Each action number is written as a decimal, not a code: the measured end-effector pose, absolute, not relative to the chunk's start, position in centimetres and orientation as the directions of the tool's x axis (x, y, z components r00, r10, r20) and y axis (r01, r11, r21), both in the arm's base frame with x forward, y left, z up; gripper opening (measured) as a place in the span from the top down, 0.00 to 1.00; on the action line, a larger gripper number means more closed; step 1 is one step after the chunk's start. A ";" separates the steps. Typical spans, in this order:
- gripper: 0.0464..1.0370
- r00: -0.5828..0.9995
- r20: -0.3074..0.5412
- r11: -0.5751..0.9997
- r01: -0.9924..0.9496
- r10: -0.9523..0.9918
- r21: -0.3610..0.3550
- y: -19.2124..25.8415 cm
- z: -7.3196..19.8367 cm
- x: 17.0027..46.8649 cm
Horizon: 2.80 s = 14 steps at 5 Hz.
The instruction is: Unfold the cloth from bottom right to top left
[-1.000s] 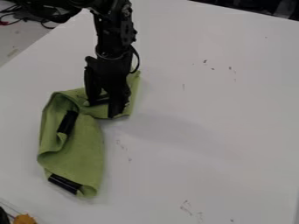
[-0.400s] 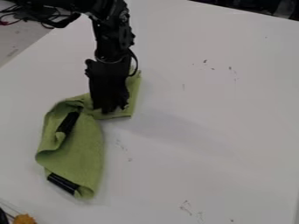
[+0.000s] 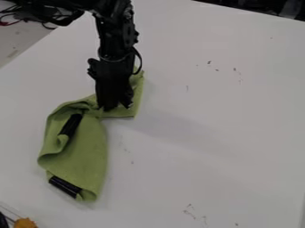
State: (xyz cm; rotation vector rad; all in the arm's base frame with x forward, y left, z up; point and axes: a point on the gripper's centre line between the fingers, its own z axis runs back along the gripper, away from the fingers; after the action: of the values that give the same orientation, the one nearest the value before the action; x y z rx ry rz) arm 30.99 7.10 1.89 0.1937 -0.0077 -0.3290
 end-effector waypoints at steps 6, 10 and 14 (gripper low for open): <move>0.97 0.946 0.000 0.893 -0.306 0.324 -0.331 12.8 5.3 36.3; 0.93 0.923 0.132 0.933 -0.355 0.361 -0.062 16.6 2.7 36.3; 0.03 0.919 0.116 0.924 -0.381 0.377 0.011 16.2 4.7 35.2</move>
State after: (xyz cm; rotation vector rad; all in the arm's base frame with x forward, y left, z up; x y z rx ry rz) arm 35.23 16.18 4.74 0.0333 -0.1127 0.3899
